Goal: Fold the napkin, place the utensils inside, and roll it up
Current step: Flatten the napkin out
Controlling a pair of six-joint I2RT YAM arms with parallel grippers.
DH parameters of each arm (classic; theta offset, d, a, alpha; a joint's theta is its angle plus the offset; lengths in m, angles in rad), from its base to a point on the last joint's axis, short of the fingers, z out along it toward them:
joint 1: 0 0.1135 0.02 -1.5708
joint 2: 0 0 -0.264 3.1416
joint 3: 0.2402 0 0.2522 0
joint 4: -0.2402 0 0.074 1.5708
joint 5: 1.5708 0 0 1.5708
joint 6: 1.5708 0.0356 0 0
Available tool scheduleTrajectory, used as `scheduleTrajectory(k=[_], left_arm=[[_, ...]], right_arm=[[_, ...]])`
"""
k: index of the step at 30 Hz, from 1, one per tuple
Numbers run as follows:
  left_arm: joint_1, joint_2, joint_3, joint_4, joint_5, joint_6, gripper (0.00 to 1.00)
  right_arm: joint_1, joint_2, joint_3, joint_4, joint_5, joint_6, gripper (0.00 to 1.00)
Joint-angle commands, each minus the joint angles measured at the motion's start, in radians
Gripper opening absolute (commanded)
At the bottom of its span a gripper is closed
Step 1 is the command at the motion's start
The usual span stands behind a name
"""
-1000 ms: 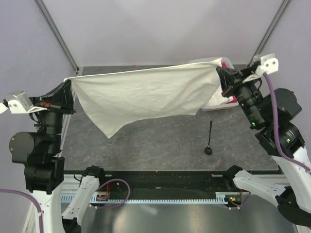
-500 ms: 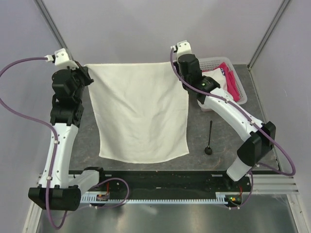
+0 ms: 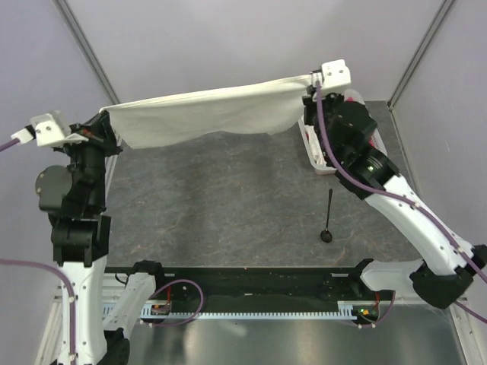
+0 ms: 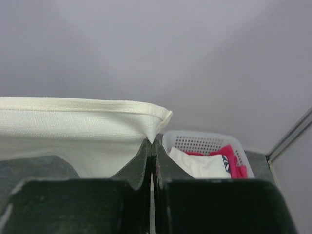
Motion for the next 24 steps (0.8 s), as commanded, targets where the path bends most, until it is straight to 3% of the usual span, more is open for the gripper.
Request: scheduleTrajectory(k=[1,6,11,15,20,23,24], left_arm=[[0.012,-0.039,0.11,-0.014,-0.075,0.004,0.02],[0.011,0.03,0.255,-0.105,-0.05,-0.017,0.02],[0.012,0.148,0.285,-0.067,-0.079,0.006,0.02],[0.018,0.318,0.232,0.01,-0.078,0.02,0.02],[0.144,0.589,0.138,0.117,-0.035,-0.023,0.02],[0.199,0.735,0.167,0.137,0.023,-0.033,0.02],[0.212,0.847,0.187,0.131,0.058,-0.031,0.02]], right_arm=[[-0.007,-0.108,-0.011,0.048,0.071,-0.066,0.0],[-0.004,-0.117,0.077,0.034,0.044,-0.059,0.0],[-0.041,0.082,0.218,0.057,0.034,-0.105,0.0],[-0.122,0.362,0.345,0.057,-0.073,-0.069,0.0],[-0.185,0.672,0.555,0.06,-0.2,-0.021,0.0],[-0.193,0.901,0.702,0.075,-0.22,-0.02,0.0],[-0.193,1.006,0.736,0.084,-0.22,-0.023,0.0]])
